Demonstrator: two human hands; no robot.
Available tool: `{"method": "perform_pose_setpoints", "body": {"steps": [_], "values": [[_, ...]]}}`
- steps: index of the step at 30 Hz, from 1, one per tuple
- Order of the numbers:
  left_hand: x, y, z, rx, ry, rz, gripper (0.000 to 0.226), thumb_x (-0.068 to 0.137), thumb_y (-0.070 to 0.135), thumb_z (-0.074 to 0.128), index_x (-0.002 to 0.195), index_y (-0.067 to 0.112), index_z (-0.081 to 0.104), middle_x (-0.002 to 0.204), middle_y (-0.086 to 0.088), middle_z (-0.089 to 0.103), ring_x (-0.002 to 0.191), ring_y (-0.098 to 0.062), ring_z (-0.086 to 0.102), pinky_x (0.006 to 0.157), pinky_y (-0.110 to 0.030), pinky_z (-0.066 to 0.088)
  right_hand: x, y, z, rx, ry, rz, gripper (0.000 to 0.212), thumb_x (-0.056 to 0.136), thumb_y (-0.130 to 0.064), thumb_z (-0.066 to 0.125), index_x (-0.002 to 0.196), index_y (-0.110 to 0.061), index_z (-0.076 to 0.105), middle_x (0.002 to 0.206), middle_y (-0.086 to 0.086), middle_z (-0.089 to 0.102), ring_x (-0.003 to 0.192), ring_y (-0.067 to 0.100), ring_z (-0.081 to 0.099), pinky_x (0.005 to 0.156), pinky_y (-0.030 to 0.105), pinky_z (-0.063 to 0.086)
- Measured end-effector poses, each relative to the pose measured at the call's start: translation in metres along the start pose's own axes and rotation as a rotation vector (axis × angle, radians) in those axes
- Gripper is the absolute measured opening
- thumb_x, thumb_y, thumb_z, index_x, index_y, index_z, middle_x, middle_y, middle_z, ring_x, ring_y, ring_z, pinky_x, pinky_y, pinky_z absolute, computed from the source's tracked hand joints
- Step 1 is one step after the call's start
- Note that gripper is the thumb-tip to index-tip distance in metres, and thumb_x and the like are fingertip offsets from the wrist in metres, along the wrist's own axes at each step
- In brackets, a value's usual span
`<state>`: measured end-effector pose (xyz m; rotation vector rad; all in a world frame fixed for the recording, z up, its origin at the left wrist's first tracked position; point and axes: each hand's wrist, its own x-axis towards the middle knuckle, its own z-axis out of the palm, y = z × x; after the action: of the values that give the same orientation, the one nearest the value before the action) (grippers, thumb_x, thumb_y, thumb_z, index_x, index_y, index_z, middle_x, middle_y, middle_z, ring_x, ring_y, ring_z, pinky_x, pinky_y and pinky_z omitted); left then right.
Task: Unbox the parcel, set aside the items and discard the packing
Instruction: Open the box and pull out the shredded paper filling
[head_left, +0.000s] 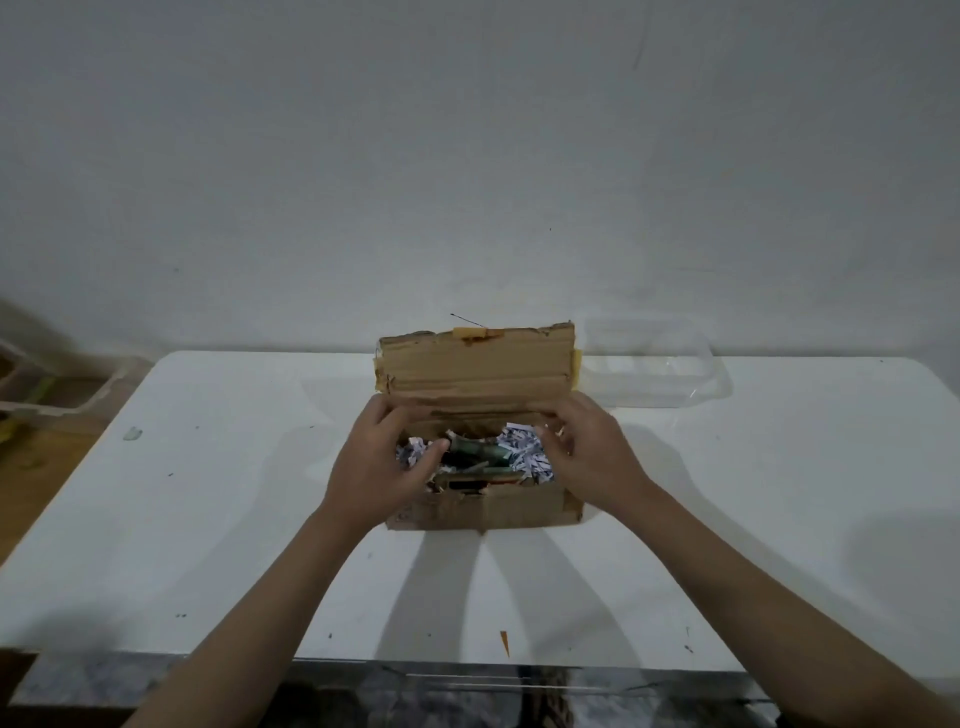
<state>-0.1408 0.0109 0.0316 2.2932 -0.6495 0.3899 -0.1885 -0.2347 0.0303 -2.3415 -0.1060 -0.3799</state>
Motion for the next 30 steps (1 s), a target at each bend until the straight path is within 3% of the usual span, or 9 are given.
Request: {"method": "perform_pose_setpoints", "body": {"steps": [3,6,8,13,16,19,21,24,30], "values": [[0.005,0.002,0.008,0.094,-0.081,-0.028,0.053,0.080,0.045,0.057,0.120,0.011,0.061,0.119,-0.005,0.056,0.108,-0.020,0.053,0.085,-0.038,0.053,0.005,0.004,0.012,-0.138,-0.187,0.044,0.030,0.089,-0.017,0.058,0.120,-0.014,0.060,0.117,0.007,0.057,0.109,0.022,0.053,0.085,0.028,0.044],[0.008,-0.009,0.014,0.239,-0.204,-0.069,0.071,0.078,0.056,0.050,0.137,0.016,0.045,0.143,-0.006,0.040,0.126,-0.031,0.040,0.095,-0.042,0.045,0.007,0.007,0.016,-0.166,-0.191,0.115,0.040,0.087,-0.020,0.060,0.126,-0.015,0.055,0.124,0.008,0.052,0.116,0.026,0.049,0.087,0.040,0.048],[0.007,-0.019,0.016,0.262,-0.300,-0.148,0.079,0.078,0.064,0.043,0.142,0.020,0.037,0.149,-0.003,0.032,0.131,-0.031,0.034,0.100,-0.043,0.041,0.006,0.008,0.019,-0.162,-0.151,0.114,0.043,0.086,-0.021,0.062,0.128,-0.015,0.052,0.127,0.006,0.050,0.117,0.026,0.049,0.085,0.039,0.050],[-0.001,-0.031,0.021,0.192,-0.258,-0.151,0.063,0.085,0.058,0.034,0.136,0.023,0.046,0.130,0.001,0.049,0.116,-0.024,0.045,0.091,-0.036,0.045,0.007,0.008,0.023,-0.260,-0.047,0.133,0.046,0.089,-0.022,0.056,0.134,-0.020,0.047,0.140,-0.002,0.046,0.128,0.020,0.042,0.083,0.036,0.050],[0.002,-0.031,0.023,0.147,-0.238,-0.163,0.050,0.089,0.049,0.036,0.126,0.020,0.054,0.119,0.001,0.052,0.108,-0.019,0.045,0.083,-0.027,0.040,0.016,0.004,0.024,-0.298,-0.019,0.078,0.038,0.091,-0.020,0.056,0.129,-0.016,0.055,0.125,0.000,0.062,0.116,0.028,0.047,0.082,0.042,0.053],[0.006,-0.035,0.024,0.080,-0.204,-0.169,0.036,0.092,0.035,0.044,0.118,0.016,0.060,0.112,0.001,0.055,0.100,-0.018,0.050,0.080,-0.027,0.042,0.027,0.006,0.028,-0.234,0.019,0.103,0.029,0.087,-0.015,0.061,0.116,-0.014,0.066,0.107,0.005,0.069,0.101,0.032,0.051,0.084,0.043,0.049],[0.008,-0.036,0.025,0.023,-0.163,-0.169,0.024,0.093,0.023,0.052,0.113,0.014,0.064,0.107,0.000,0.056,0.094,-0.016,0.053,0.079,-0.025,0.045,0.034,0.007,0.027,-0.159,0.024,0.211,0.026,0.088,-0.016,0.061,0.112,-0.016,0.069,0.104,0.003,0.069,0.105,0.030,0.047,0.088,0.037,0.044],[0.011,-0.034,0.027,-0.038,-0.108,-0.190,0.019,0.090,0.009,0.058,0.107,0.010,0.068,0.102,-0.002,0.059,0.089,-0.013,0.055,0.076,-0.009,0.039,0.041,0.009,0.026,-0.118,-0.003,0.293,0.021,0.087,-0.019,0.064,0.106,-0.017,0.072,0.101,0.000,0.067,0.107,0.027,0.043,0.086,0.035,0.042],[0.017,-0.032,0.027,-0.053,-0.071,-0.264,0.019,0.088,0.007,0.062,0.102,0.013,0.072,0.099,0.001,0.064,0.088,-0.009,0.056,0.074,0.002,0.033,0.046,0.012,0.027,-0.065,-0.013,0.334,0.015,0.085,-0.019,0.068,0.099,-0.017,0.074,0.092,-0.003,0.064,0.104,0.025,0.042,0.084,0.034,0.041]]}}
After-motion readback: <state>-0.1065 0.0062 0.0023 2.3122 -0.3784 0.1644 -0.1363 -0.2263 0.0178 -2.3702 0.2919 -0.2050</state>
